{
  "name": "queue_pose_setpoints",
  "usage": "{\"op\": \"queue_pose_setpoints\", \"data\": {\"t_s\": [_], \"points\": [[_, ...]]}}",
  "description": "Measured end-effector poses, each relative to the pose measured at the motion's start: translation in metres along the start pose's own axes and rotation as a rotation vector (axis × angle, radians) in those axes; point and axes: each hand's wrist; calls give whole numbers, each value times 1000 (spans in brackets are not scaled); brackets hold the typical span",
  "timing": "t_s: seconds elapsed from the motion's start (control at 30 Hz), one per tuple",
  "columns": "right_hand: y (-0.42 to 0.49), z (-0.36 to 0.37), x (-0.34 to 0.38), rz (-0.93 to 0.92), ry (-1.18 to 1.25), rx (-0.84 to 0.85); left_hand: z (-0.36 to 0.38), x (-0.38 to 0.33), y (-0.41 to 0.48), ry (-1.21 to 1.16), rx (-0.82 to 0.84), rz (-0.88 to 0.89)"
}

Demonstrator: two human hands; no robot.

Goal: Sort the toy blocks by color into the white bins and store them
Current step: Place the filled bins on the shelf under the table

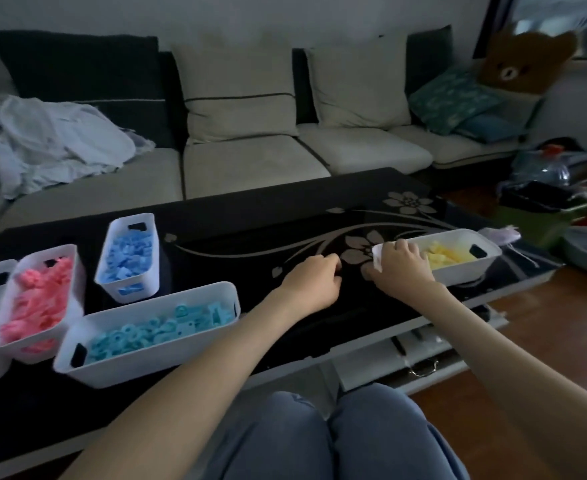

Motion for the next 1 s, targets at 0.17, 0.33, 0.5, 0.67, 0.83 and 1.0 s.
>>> {"op": "queue_pose_setpoints", "data": {"t_s": [0.17,0.33,0.5,0.67,0.83,1.0], "points": [[1,19,2,-225,131,47,8,-13,17,-106,-51,76],[0,28,15,-486,137,46,13,-9,21,-40,-194,33],[13,21,-4,-459,451,45,15,-16,37,37,-217,-3],[46,12,-55,-144,537,-210,27,-48,71,14,-209,76],[93,16,-122,314,349,-90,52,-77,106,-95,-125,146],[120,27,-159,489,214,4,77,-77,133,-130,-26,127]]}}
Point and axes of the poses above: each hand's wrist, its own y-axis towards the middle knuckle, its own z-axis out of the palm, x = y × z, and after that the axes turned 11 degrees about z, right-handed
